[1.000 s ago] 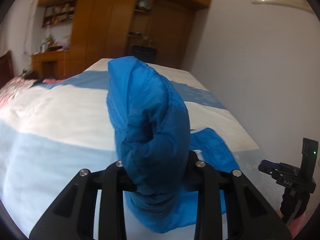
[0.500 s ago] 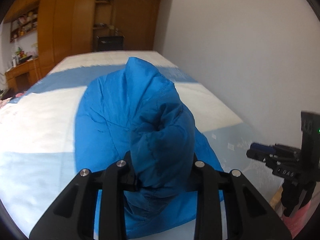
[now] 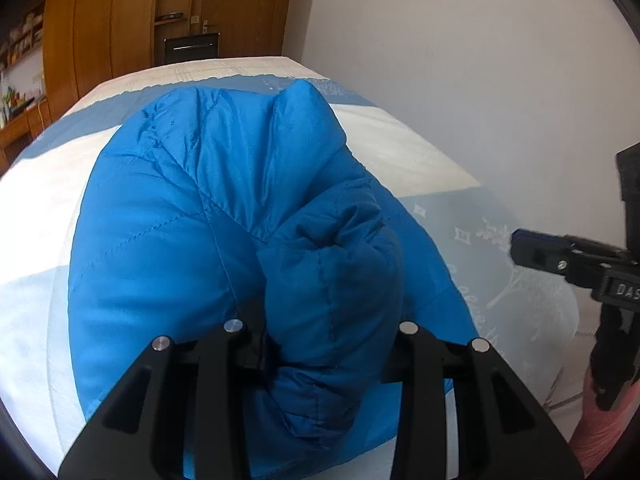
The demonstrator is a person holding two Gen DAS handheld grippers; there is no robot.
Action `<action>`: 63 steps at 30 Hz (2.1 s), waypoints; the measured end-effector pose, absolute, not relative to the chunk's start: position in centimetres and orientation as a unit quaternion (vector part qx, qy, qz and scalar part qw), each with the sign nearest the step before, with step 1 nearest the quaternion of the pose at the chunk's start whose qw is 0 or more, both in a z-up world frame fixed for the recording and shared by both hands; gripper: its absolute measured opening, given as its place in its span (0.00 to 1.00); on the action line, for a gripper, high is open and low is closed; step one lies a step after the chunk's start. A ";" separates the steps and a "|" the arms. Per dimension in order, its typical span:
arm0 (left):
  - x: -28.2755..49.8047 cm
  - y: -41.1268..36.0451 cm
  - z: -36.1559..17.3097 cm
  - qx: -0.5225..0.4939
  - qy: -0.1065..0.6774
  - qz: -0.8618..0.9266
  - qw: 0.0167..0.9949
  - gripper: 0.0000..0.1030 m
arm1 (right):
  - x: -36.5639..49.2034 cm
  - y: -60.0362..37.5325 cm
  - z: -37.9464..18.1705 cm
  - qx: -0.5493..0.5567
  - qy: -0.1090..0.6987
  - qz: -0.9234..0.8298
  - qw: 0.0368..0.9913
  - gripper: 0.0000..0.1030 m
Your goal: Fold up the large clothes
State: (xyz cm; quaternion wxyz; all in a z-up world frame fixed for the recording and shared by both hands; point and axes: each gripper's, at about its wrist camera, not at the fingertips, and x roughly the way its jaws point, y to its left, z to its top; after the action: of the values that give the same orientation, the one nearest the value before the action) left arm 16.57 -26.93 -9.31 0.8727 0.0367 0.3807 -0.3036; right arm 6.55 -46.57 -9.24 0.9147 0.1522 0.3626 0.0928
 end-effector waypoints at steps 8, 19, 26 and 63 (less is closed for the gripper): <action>13.9 -24.5 -5.8 -0.005 0.382 -0.360 0.851 0.57 | 8.9 -45.2 -7.0 0.183 0.365 0.150 0.900 0.50; 16.7 -14.7 -4.6 -0.035 0.385 -0.204 0.899 0.59 | 15.4 -42.5 -7.7 0.305 0.454 0.266 0.794 0.75; 21.9 -13.9 -7.8 -0.040 0.431 -0.172 0.885 0.55 | 19.6 -40.2 -9.3 0.306 0.511 0.232 0.769 0.76; 20.6 -21.1 -11.5 0.004 0.425 -0.247 0.871 0.55 | 14.1 -44.6 -15.1 0.316 0.409 0.200 0.832 0.20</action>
State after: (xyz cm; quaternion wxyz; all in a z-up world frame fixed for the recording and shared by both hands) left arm 20.63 -21.08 -11.46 0.8710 0.0044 0.4246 -0.2472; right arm 14.10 -44.65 -15.14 0.8323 0.3160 0.4091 0.2003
